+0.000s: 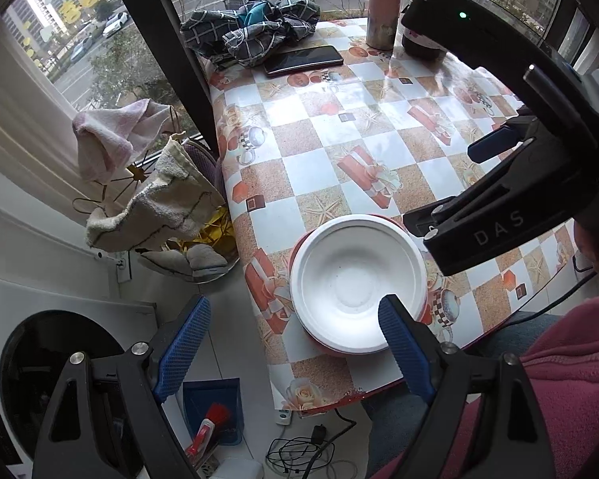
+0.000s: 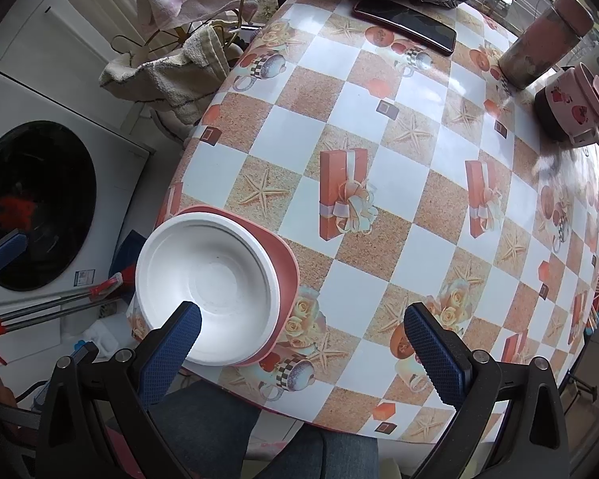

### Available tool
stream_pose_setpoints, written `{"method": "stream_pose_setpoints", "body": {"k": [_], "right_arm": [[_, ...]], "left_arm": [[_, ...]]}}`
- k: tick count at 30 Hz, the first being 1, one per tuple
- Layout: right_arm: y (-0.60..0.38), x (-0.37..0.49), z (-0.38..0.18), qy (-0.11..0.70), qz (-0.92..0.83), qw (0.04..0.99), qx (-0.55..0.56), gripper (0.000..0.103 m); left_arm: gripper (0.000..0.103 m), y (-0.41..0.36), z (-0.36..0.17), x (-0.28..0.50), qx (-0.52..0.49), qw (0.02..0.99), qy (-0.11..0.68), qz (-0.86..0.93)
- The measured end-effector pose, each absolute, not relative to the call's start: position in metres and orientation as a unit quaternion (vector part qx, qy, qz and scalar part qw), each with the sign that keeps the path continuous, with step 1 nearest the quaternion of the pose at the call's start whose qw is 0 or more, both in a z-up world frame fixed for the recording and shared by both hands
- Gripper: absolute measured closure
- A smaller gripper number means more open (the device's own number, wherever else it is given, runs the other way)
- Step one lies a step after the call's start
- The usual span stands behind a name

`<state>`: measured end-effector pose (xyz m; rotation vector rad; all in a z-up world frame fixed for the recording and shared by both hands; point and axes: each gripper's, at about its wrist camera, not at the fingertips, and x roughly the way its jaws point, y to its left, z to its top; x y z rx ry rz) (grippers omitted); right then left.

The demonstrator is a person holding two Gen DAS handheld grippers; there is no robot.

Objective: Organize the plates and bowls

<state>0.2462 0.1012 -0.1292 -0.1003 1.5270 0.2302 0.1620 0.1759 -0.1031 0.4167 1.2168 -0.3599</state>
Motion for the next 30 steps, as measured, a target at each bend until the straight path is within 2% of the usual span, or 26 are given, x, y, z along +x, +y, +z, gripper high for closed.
{"method": "stream_pose_setpoints", "body": {"k": [30], "right_arm": [[0.113,0.234,-0.128,0.68,0.149,0.713,-0.082,0.001]], "left_arm": [[0.014,0.184,-0.124,0.169,0.163,0.77,0.594,-0.166]]}}
